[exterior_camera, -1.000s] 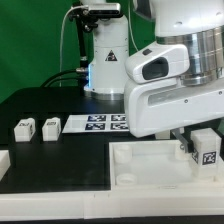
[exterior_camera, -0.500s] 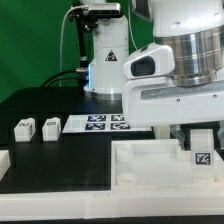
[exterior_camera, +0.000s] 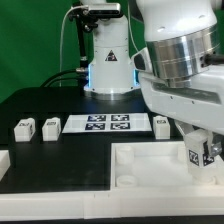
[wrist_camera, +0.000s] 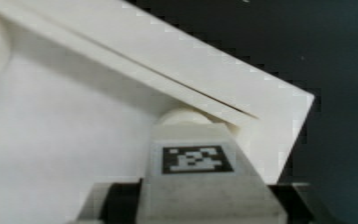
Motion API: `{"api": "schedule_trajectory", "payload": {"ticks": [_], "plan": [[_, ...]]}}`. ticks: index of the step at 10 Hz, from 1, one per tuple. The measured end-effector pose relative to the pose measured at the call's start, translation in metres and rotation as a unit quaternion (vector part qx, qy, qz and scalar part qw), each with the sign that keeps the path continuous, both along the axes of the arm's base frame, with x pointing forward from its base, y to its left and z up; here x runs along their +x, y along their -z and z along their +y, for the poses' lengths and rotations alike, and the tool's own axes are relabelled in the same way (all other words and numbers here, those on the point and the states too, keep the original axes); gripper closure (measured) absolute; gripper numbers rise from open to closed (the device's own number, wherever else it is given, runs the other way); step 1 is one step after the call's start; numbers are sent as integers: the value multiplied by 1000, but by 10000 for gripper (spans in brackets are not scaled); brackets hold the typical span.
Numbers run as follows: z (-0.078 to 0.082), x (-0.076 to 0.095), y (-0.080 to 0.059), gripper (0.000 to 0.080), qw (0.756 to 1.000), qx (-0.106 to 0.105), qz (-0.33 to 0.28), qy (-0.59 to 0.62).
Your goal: Assemble one leg
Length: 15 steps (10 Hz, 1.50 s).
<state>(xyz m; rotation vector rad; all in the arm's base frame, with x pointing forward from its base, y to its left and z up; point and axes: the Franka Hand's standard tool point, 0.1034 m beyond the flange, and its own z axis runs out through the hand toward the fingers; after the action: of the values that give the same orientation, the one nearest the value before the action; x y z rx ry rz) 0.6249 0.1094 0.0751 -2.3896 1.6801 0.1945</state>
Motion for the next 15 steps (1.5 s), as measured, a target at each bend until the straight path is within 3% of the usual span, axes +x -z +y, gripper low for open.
{"api": "schedule_trajectory", "payload": {"ticks": [3,4,5,7,9,10,13,15], "plan": [[11,-2,1,505,991,9,31,128],[11,-2,1,422,993,9,28,114],[11,-2,1,422,994,9,26,105],[17,-5,2,178,1000,8,10,27],[13,-9,-3,158,991,-3,-15,-132],[16,-13,-6,151,973,-21,-21,-231],[16,-13,-5,151,919,-19,-58,-389],[19,-3,-5,151,839,-54,-109,-530]]}}
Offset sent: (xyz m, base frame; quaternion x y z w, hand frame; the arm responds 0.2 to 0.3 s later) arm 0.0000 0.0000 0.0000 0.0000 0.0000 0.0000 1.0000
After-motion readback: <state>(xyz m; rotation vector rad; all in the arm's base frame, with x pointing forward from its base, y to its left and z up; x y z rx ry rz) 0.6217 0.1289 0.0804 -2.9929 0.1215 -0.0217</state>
